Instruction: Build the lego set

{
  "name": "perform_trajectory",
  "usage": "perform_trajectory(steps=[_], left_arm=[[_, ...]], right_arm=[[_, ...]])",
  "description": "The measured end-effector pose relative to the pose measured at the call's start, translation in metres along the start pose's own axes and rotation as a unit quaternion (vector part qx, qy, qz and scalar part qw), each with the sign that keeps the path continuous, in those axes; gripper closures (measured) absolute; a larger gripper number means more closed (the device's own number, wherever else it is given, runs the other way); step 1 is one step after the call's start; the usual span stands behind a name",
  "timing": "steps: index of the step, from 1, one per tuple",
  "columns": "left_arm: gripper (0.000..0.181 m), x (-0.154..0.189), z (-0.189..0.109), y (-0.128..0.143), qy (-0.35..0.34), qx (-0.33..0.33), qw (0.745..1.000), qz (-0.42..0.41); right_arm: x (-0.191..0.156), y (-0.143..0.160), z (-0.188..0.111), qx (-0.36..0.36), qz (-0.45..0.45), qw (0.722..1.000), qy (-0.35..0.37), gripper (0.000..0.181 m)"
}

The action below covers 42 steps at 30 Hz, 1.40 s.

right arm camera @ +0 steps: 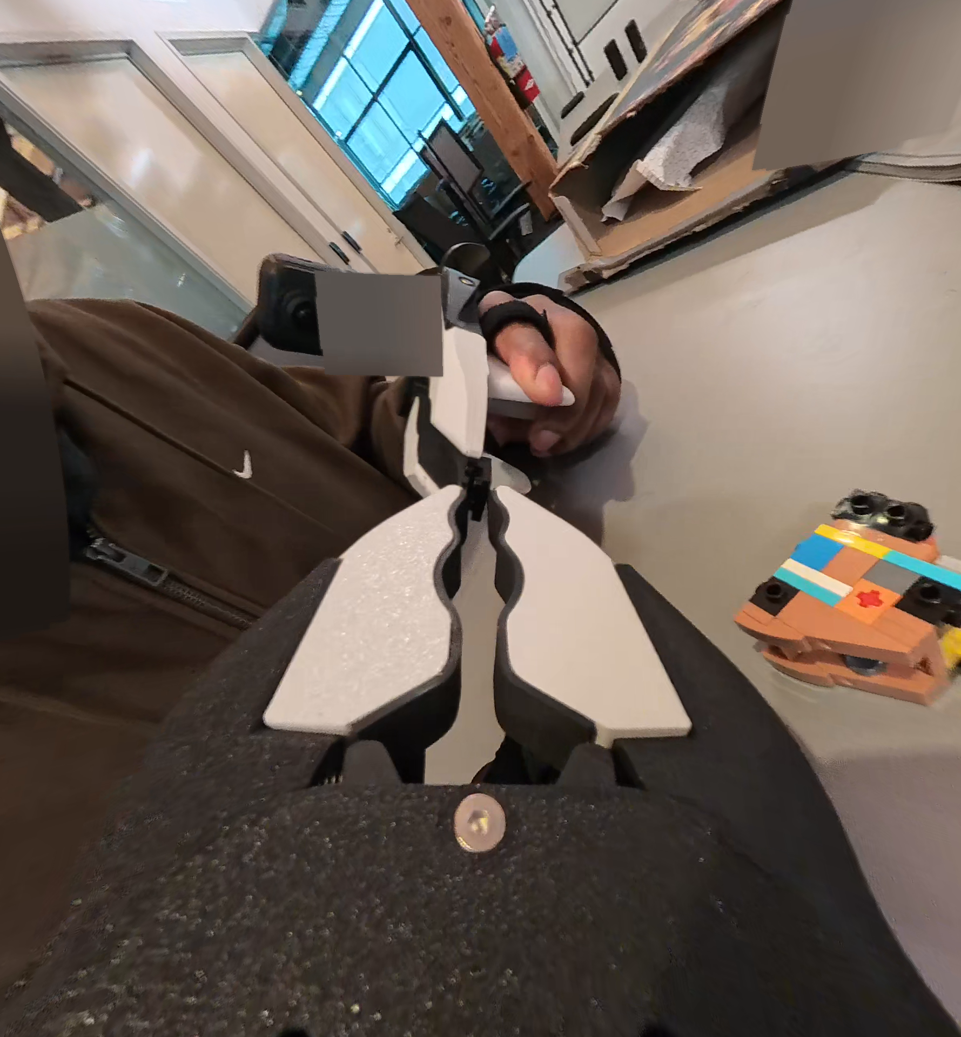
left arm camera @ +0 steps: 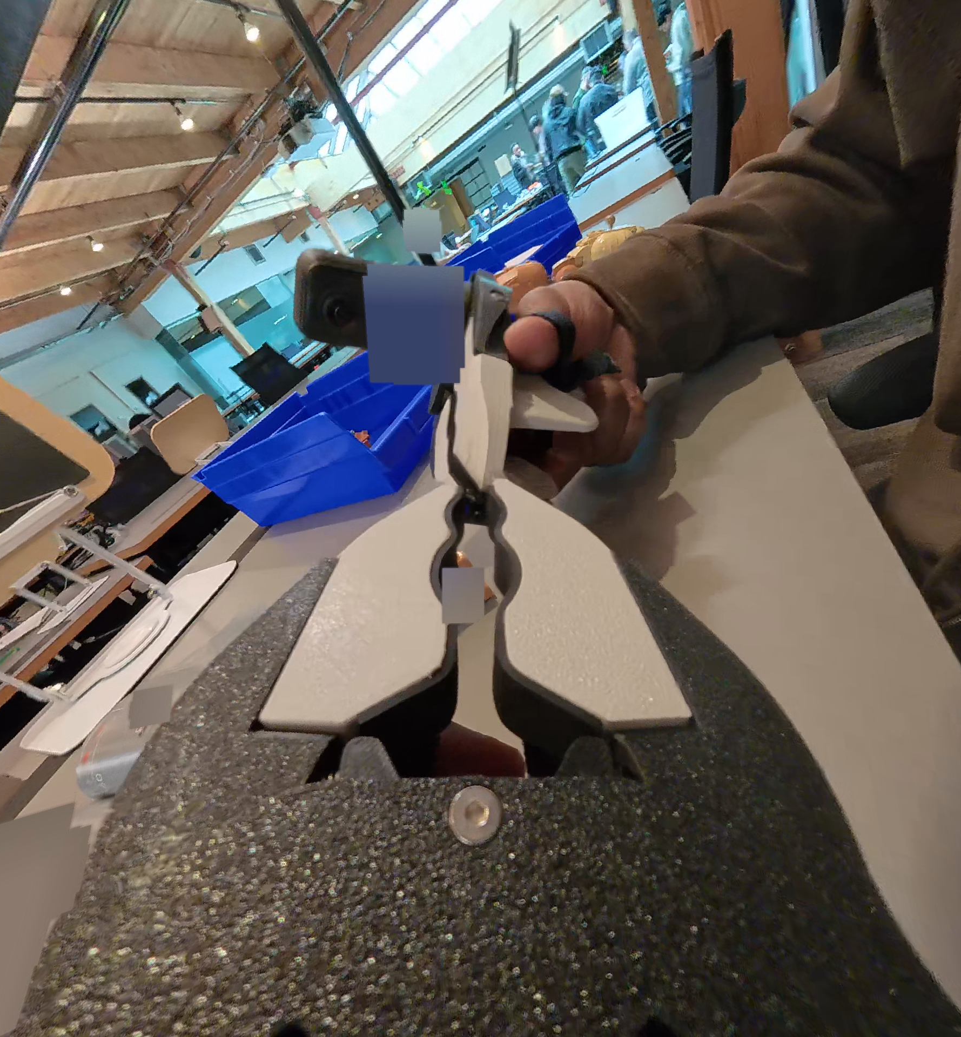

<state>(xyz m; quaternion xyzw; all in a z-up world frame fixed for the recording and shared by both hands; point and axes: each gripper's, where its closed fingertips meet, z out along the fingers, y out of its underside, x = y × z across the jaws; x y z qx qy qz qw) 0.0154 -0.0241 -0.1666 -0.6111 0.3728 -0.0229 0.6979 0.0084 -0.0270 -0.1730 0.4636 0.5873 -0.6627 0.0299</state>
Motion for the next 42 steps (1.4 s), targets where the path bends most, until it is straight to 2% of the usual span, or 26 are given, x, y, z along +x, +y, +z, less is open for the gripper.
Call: perform_trajectory(steps=[3,7,10,13,16,21,27,31,35,42], left_arm=[[0.174,-0.001,0.001,0.004,0.005,-0.008,1.000,-0.026],[0.163,-0.006,0.001,0.009,0.008,-0.024,0.997,-0.072],[0.158,-0.001,0.002,0.010,0.046,-0.039,0.990,-0.130],[0.155,0.006,0.004,0.019,0.081,-0.081,0.980,-0.162],[0.157,0.011,0.006,0.026,0.102,-0.110,0.972,-0.181],[0.167,0.013,0.005,0.025,0.119,-0.111,0.963,-0.213],[0.171,0.013,0.004,0.028,0.107,-0.121,0.963,-0.217],[0.173,0.007,0.002,0.026,0.083,-0.110,0.967,-0.214],[0.173,0.000,-0.004,0.019,0.061,-0.081,0.970,-0.221],[0.173,0.005,-0.012,-0.010,0.075,0.006,0.951,-0.301]], right_arm=[[0.007,0.001,-0.002,-0.013,-0.034,0.999,0.036,0.177],[0.011,0.001,-0.005,-0.039,-0.062,0.995,0.061,0.177],[0.013,0.004,-0.006,-0.075,-0.093,0.989,0.083,0.177],[0.011,0.004,-0.004,-0.111,-0.124,0.982,0.093,0.177],[0.009,0.006,-0.001,-0.152,-0.155,0.971,0.100,0.177],[0.011,0.010,0.004,-0.219,-0.200,0.947,0.121,0.177],[0.012,0.011,0.006,-0.264,-0.230,0.926,0.140,0.176],[0.012,0.005,0.007,-0.259,-0.240,0.923,0.152,0.174],[0.010,-0.003,0.001,-0.225,-0.239,0.929,0.171,0.161],[-0.014,-0.006,0.001,-0.141,-0.311,0.923,0.177,0.168]])
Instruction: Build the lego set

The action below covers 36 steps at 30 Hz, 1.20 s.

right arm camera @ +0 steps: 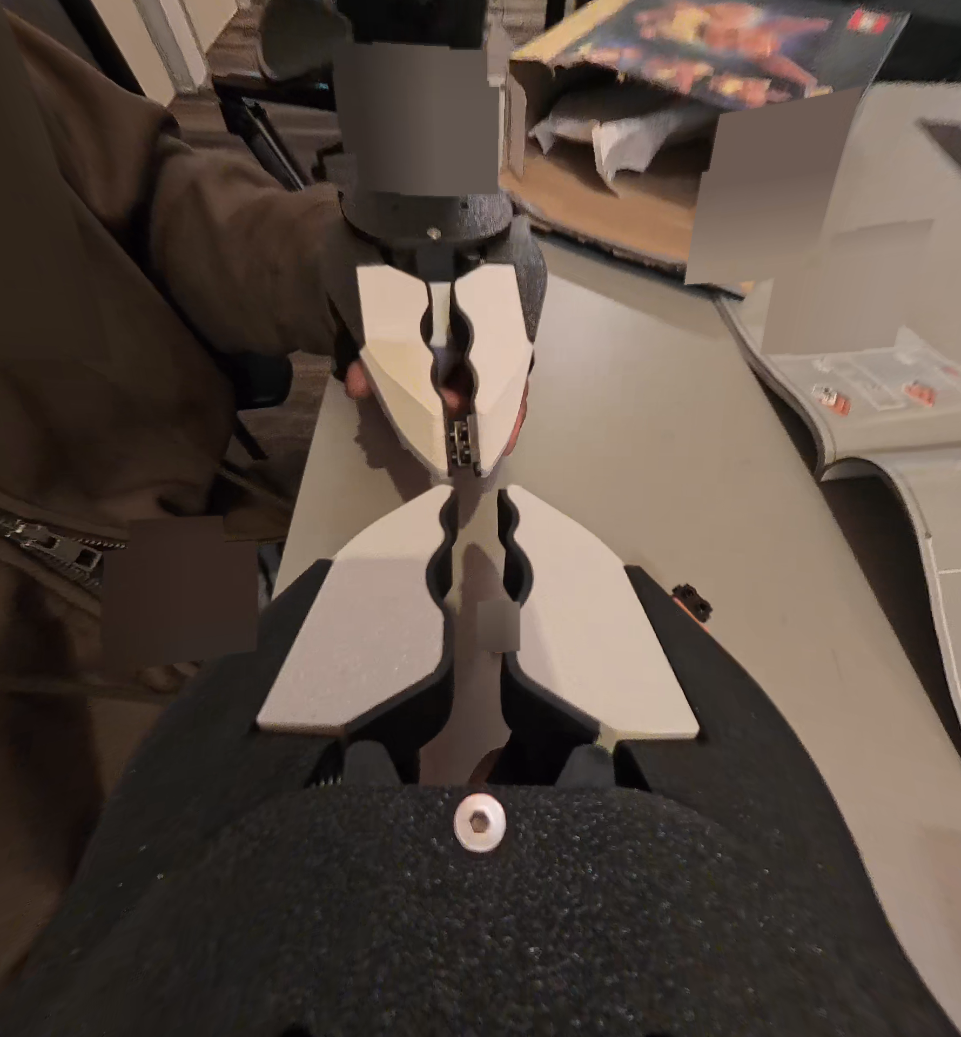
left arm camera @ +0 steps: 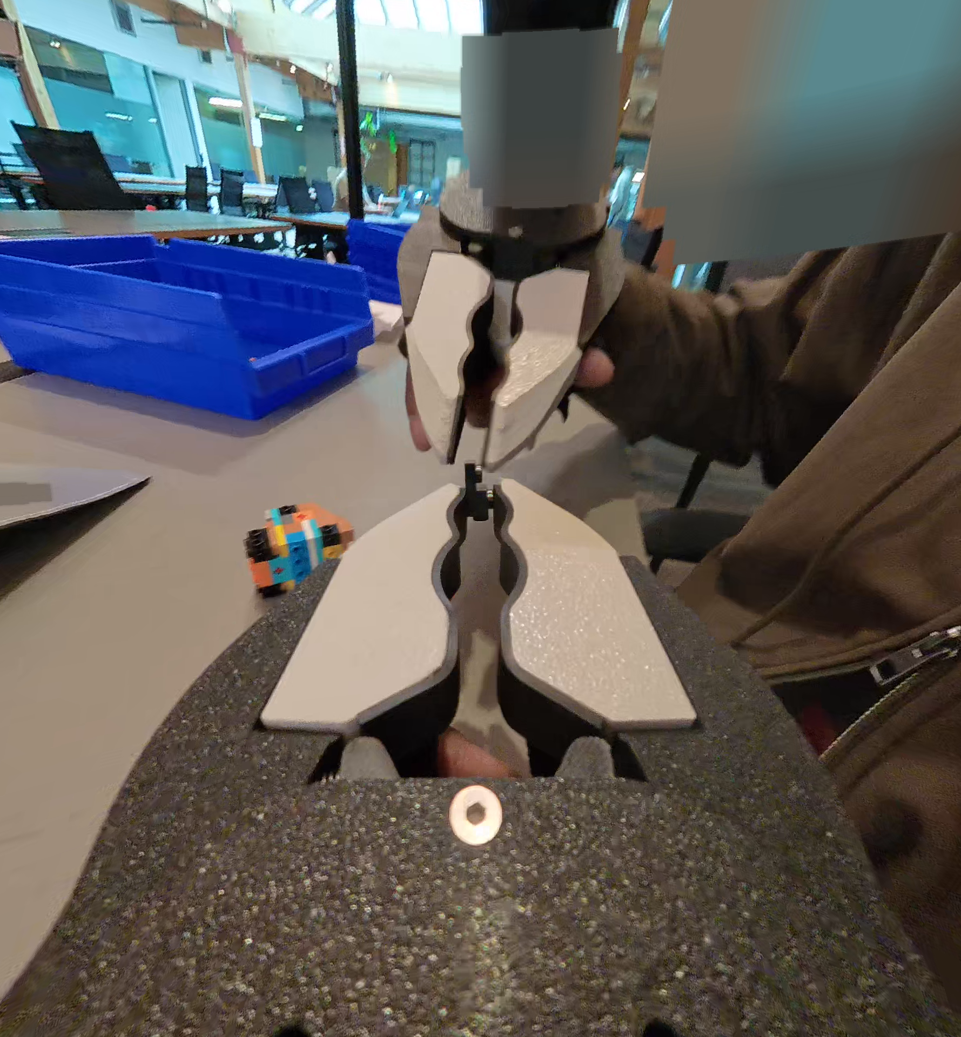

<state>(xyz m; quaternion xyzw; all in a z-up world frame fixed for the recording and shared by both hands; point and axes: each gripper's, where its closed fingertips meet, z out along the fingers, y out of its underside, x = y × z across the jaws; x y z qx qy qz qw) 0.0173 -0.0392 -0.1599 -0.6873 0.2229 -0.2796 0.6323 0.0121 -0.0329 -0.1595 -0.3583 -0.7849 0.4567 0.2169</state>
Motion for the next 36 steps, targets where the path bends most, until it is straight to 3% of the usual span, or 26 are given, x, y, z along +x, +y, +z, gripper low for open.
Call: perform_trajectory(steps=[3,12,17,36], left_arm=[[0.173,0.015,0.001,-0.008,0.028,0.031,0.999,-0.028],[0.173,0.040,-0.004,-0.025,0.042,0.093,0.993,-0.057],[0.173,0.047,-0.003,-0.024,0.051,0.095,0.993,-0.054],[0.173,0.017,-0.012,-0.013,0.050,0.064,0.993,-0.091]], right_arm=[[-0.006,-0.014,-0.002,0.046,0.003,0.999,0.012,0.181],[-0.035,-0.029,-0.017,0.101,0.017,0.995,-0.010,0.181],[-0.046,-0.031,-0.010,0.112,-0.010,0.994,-0.008,0.181],[-0.020,-0.028,0.007,0.140,0.042,0.989,-0.024,0.181]])
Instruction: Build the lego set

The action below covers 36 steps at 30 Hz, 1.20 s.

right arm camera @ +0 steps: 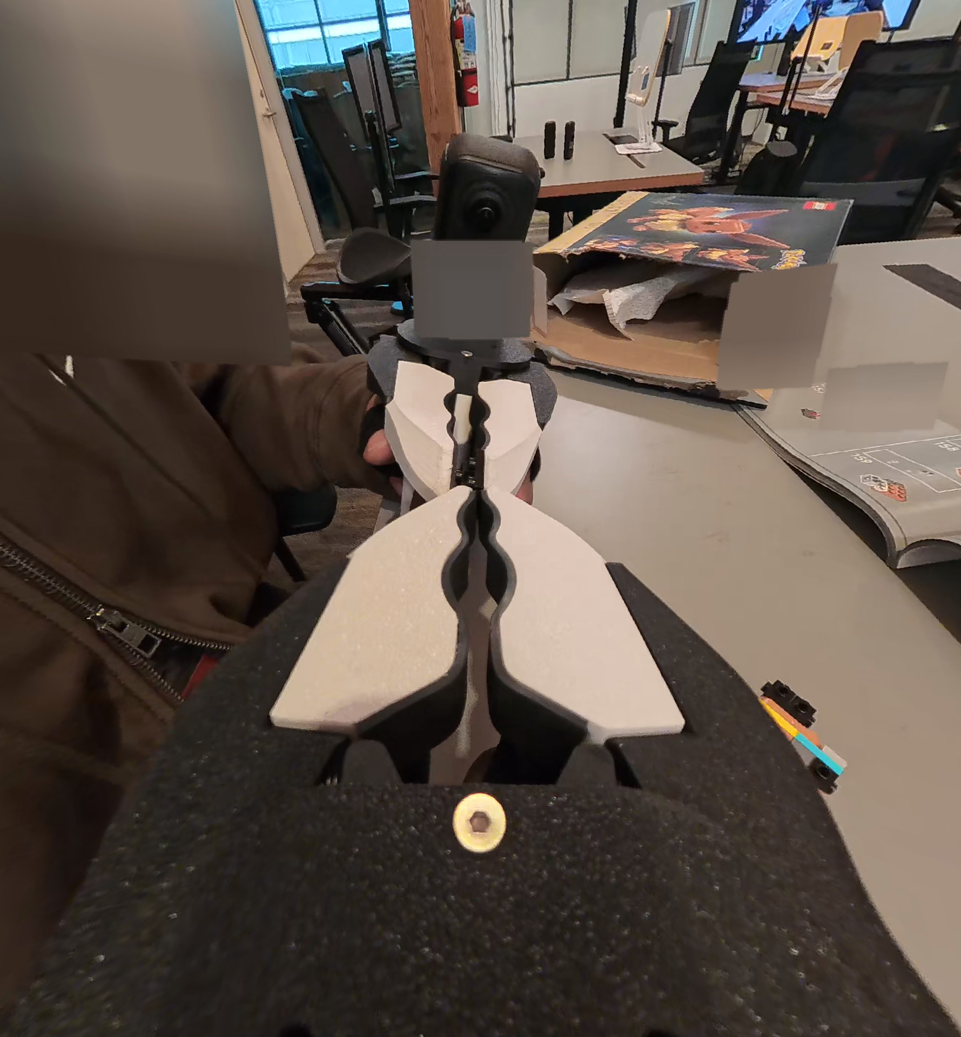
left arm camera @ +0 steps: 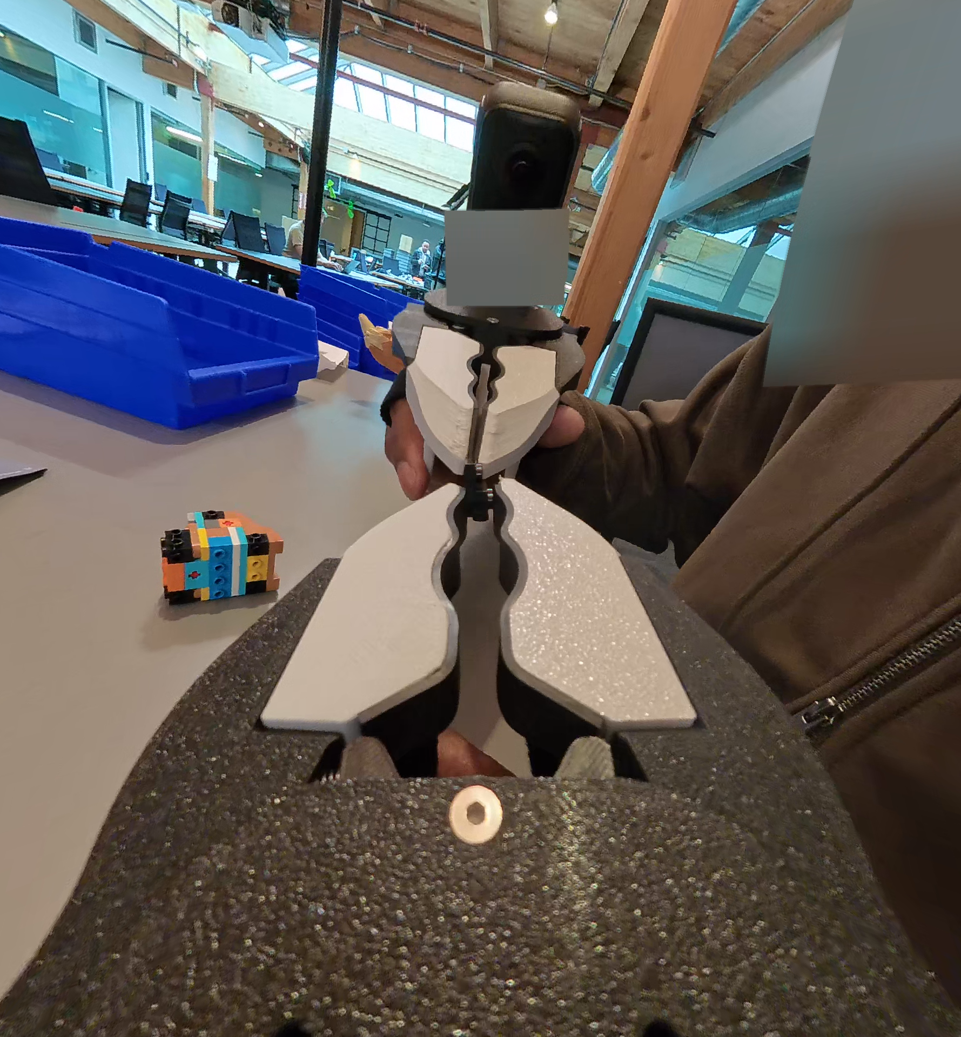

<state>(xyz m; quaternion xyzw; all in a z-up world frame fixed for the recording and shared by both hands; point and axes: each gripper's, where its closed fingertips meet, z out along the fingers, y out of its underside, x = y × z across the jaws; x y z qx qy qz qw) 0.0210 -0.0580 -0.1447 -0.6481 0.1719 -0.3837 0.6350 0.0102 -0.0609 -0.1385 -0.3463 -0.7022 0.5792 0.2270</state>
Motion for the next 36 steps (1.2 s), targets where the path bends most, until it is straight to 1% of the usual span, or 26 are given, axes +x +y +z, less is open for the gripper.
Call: perform_trajectory(steps=[4,12,14,17,20,21,23,26,27,29,31,33,35,36], left_arm=[[0.173,-0.004,0.000,0.002,0.000,-0.005,1.000,-0.005],[0.173,-0.012,0.001,0.005,-0.027,-0.025,0.999,0.016],[0.173,-0.015,0.001,0.005,-0.038,-0.028,0.999,0.025],[0.173,-0.020,0.001,0.003,-0.051,-0.037,0.997,0.034],[0.173,-0.029,0.002,-0.004,-0.072,-0.058,0.994,0.059],[0.173,-0.034,0.003,-0.009,-0.080,-0.065,0.992,0.070],[0.173,-0.045,0.007,-0.024,-0.094,-0.073,0.988,0.100],[0.173,-0.070,0.025,-0.052,-0.099,-0.069,0.982,0.146],[0.173,-0.080,0.033,-0.060,-0.095,-0.066,0.980,0.161],[0.173,-0.105,0.048,-0.069,-0.092,-0.062,0.974,0.197],[0.173,-0.124,0.061,-0.072,-0.082,-0.044,0.971,0.222],[0.173,-0.139,0.068,-0.067,-0.076,-0.019,0.965,0.248],[0.173,-0.146,0.067,-0.058,-0.070,0.008,0.968,0.243],[0.173,-0.147,0.066,-0.052,-0.062,0.008,0.970,0.233]], right_arm=[[0.004,0.001,0.001,0.011,0.013,1.000,-0.008,0.181],[0.010,0.002,0.001,0.021,0.012,1.000,-0.017,0.180],[0.014,0.000,-0.002,0.028,-0.002,1.000,-0.012,0.176],[0.026,0.002,-0.016,0.038,-0.043,0.998,0.000,0.171],[0.039,0.019,-0.032,0.041,-0.091,0.995,0.006,0.172],[0.043,0.028,-0.037,0.031,-0.090,0.995,0.007,0.172],[0.044,0.046,-0.043,-0.017,-0.102,0.995,0.003,0.169],[0.046,0.077,-0.052,-0.083,-0.136,0.987,0.022,0.169],[0.047,0.083,-0.055,-0.099,-0.146,0.984,0.028,0.168],[0.049,0.083,-0.061,-0.097,-0.157,0.982,0.037,0.167],[0.050,0.085,-0.064,-0.102,-0.156,0.982,0.040,0.166],[0.051,0.087,-0.065,-0.106,-0.168,0.979,0.040,0.164],[0.049,0.088,-0.063,-0.109,-0.178,0.977,0.031,0.162],[0.047,0.089,-0.062,-0.112,-0.184,0.976,0.025,0.161]])
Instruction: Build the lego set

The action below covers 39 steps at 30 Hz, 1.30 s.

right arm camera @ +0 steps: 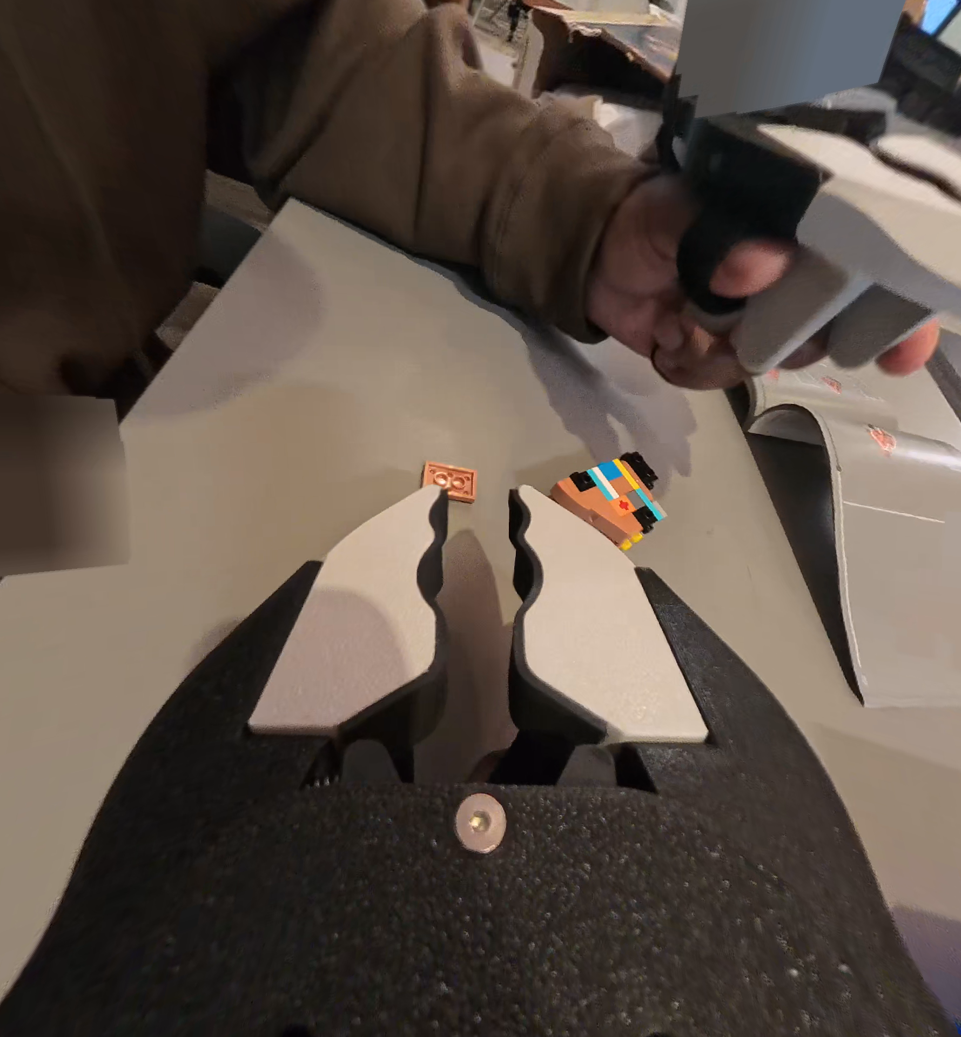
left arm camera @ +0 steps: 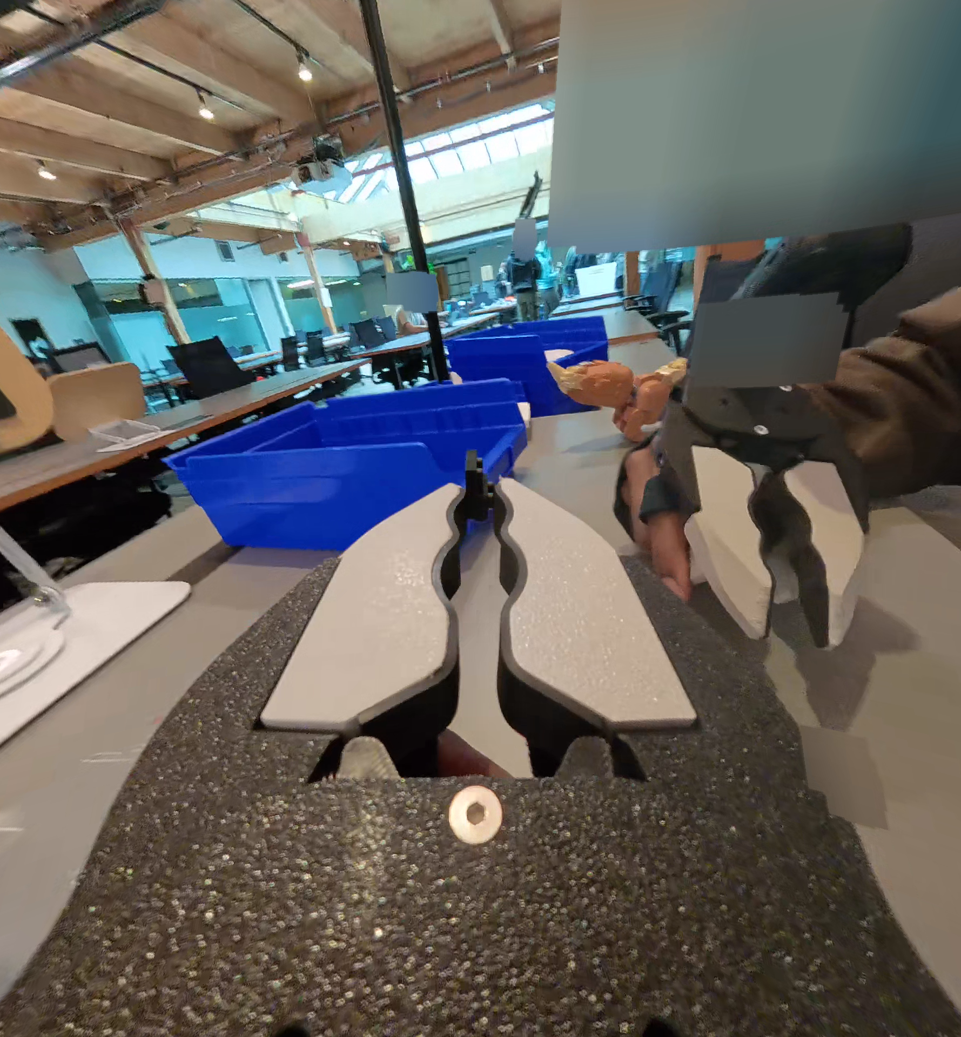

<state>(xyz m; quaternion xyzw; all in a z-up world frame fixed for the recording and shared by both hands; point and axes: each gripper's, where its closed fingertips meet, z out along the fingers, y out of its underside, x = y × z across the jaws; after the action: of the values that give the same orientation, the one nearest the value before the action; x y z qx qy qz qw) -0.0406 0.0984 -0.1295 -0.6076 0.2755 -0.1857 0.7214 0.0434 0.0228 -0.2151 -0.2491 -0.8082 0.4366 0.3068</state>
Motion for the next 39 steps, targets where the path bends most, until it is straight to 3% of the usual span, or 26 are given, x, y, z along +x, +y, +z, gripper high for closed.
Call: perform_trajectory(steps=[4,8,14,18,22,26,30,35,39], left_arm=[[0.173,0.004,-0.011,0.015,0.011,-0.022,1.000,0.008],[0.173,0.003,-0.015,0.018,0.010,-0.021,1.000,-0.015],[0.173,-0.001,-0.017,0.017,-0.004,-0.013,1.000,-0.025],[0.173,-0.005,-0.020,0.016,-0.016,-0.010,0.999,-0.041],[0.173,-0.012,-0.025,0.015,-0.037,-0.006,0.997,-0.060],[0.173,-0.008,-0.027,0.012,-0.029,0.004,0.995,-0.097],[0.173,-0.002,-0.023,0.015,-0.024,-0.011,0.997,-0.067],[0.173,-0.001,-0.024,0.017,-0.021,-0.023,0.998,-0.055],[0.173,-0.004,-0.025,0.017,-0.019,-0.022,0.997,-0.067]], right_arm=[[-0.007,0.002,0.012,-0.021,-0.025,0.999,-0.037,0.155],[-0.013,0.013,0.028,-0.077,-0.044,0.992,-0.088,0.129],[-0.010,0.011,0.043,-0.083,-0.076,0.987,-0.116,0.123],[-0.008,0.006,0.042,-0.058,-0.079,0.989,-0.111,0.126],[0.002,-0.002,0.025,-0.004,-0.043,0.997,-0.071,0.141],[0.010,-0.005,0.019,0.012,-0.037,0.999,-0.026,0.142],[0.011,-0.005,0.018,0.011,-0.044,0.999,-0.004,0.141],[0.003,0.003,0.018,-0.014,-0.055,0.998,-0.026,0.141],[-0.007,0.016,0.022,-0.070,-0.098,0.992,-0.044,0.144]])
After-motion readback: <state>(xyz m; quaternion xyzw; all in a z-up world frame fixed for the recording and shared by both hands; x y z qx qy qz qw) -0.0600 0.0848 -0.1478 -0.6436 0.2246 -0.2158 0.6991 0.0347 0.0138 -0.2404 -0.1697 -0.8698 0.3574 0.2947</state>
